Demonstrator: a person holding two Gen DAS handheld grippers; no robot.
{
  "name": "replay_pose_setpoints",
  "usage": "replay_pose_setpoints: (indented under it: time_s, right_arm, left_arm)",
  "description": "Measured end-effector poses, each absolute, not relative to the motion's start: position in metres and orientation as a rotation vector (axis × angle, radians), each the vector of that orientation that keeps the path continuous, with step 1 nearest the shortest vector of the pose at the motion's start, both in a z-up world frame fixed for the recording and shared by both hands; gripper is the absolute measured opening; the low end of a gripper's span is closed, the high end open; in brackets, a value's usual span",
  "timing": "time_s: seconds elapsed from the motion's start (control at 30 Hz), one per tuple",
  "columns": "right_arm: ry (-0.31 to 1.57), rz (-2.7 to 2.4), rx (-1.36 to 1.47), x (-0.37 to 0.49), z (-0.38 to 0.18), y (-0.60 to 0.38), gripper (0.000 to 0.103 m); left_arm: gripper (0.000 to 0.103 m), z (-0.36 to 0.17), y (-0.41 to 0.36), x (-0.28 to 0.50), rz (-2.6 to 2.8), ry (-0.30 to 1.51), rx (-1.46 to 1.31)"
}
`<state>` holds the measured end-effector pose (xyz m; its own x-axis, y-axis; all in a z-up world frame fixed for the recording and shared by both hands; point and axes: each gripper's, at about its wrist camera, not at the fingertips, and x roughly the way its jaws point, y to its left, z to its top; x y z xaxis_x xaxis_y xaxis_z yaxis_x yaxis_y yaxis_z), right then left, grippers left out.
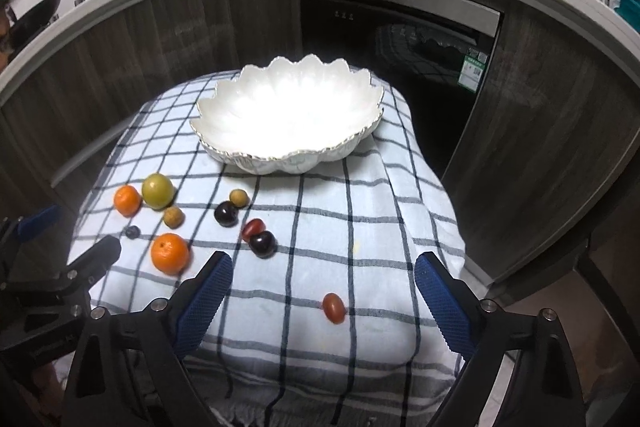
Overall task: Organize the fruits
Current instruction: 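Grasp the mandarin orange with the left gripper while the right gripper grasps a red cherry tomato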
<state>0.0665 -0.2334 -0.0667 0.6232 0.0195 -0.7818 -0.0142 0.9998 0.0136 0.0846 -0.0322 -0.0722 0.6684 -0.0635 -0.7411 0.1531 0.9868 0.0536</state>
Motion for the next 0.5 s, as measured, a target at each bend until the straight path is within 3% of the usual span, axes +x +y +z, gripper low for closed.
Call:
replay_pose_setpoints:
  time_s: [0.43, 0.5]
  right_arm:
    - [0.897, 0.042, -0.008, 0.084, -0.101, -0.235, 0.092]
    - [0.909, 0.043, -0.008, 0.086, -0.107, -0.236, 0.088]
  left_arm:
    - [0.095, -0.105, -0.045, 0.104, -0.145, 0.850, 0.155]
    - [0.093, -0.110, -0.046, 0.105, -0.145, 0.859, 0.162]
